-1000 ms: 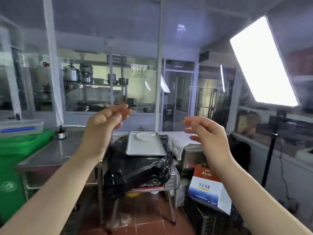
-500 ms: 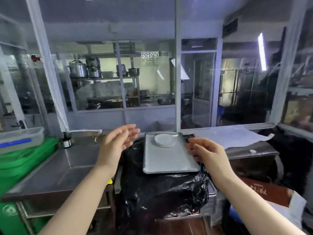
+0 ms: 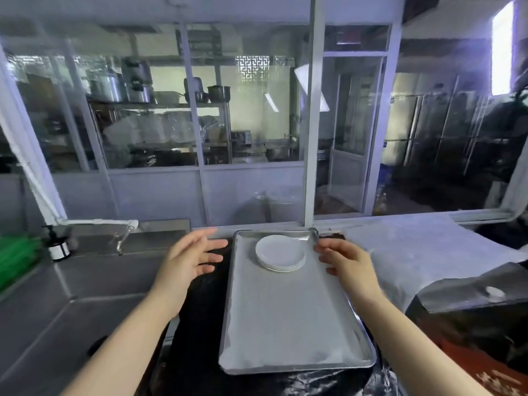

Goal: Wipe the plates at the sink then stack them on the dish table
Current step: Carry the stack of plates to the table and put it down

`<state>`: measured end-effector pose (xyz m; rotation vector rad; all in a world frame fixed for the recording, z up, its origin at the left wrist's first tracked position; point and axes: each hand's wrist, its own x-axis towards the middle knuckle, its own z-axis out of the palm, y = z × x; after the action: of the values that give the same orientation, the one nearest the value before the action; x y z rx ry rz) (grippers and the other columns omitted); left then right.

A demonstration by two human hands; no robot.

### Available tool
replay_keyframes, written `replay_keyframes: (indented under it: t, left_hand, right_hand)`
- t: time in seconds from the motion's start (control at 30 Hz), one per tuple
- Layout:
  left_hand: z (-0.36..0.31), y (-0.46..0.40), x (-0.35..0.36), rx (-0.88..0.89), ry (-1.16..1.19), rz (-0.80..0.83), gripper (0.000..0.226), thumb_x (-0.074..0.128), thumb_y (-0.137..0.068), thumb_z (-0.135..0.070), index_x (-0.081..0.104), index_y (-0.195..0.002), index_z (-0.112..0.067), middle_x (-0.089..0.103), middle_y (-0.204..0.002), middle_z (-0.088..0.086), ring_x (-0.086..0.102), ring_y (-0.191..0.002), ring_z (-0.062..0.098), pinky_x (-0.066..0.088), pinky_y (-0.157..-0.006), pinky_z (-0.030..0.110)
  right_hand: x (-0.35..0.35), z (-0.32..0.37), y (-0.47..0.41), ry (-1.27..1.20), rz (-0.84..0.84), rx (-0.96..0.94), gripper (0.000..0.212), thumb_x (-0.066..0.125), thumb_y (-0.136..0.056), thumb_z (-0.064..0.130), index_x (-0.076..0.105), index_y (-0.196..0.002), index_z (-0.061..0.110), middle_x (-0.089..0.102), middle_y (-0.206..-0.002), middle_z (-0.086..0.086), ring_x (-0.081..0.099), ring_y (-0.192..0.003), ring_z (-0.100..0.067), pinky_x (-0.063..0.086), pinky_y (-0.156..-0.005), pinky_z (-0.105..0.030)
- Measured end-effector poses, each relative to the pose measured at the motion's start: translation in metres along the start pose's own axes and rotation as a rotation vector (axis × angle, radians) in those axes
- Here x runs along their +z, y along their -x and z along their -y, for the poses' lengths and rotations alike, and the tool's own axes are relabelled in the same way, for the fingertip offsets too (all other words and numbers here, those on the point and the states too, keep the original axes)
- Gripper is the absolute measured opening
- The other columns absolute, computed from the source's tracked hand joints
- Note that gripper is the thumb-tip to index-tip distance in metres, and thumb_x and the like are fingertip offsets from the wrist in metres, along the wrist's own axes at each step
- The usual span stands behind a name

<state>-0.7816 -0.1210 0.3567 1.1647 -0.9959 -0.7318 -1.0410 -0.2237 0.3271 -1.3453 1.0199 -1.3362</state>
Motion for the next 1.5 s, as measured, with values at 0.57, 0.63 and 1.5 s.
replay_keyframes:
  t: [0.57, 0.63, 1.5]
  left_hand:
    - [0.183, -0.252, 0.023, -0.315, -0.069, 0.122, 0.021, 0.048, -0.099, -0.013, 0.063, -0.112, -0.022, 0.075, -0.100, 0.000, 0.068, -0.091, 0.016, 0.050, -0.088, 0.034]
    - [0.204, -0.272, 0.029, -0.349, -0.076, 0.115, 0.021, 0.049, -0.099, -0.013, 0.062, -0.114, -0.020, 0.075, -0.099, -0.002, 0.069, -0.089, 0.014, 0.051, -0.086, 0.033]
    - [0.384, -0.352, 0.126, -0.602, -0.129, -0.289, 0.047, 0.050, -0.092, -0.002, 0.053, -0.121, -0.039, 0.061, -0.122, 0.001, 0.060, -0.107, 0.027, 0.049, -0.095, 0.046]
  right_hand:
    - [0.038, -0.183, -0.206, 0.223, -0.098, 0.308, 0.018, 0.059, -0.087, 0.005, 0.071, -0.086, 0.019, 0.073, -0.092, -0.002, 0.061, -0.075, -0.015, 0.046, -0.066, -0.027]
    - [0.036, -0.202, -0.230, 0.249, -0.075, 0.322, 0.019, 0.060, -0.087, 0.006, 0.071, -0.087, 0.021, 0.073, -0.093, -0.002, 0.062, -0.075, -0.014, 0.047, -0.066, -0.026]
    - [0.060, -0.346, -0.350, 0.452, 0.201, 0.279, 0.065, 0.067, -0.086, 0.020, 0.039, -0.143, 0.038, 0.040, -0.128, -0.005, 0.047, -0.101, -0.010, 0.032, -0.098, -0.017]
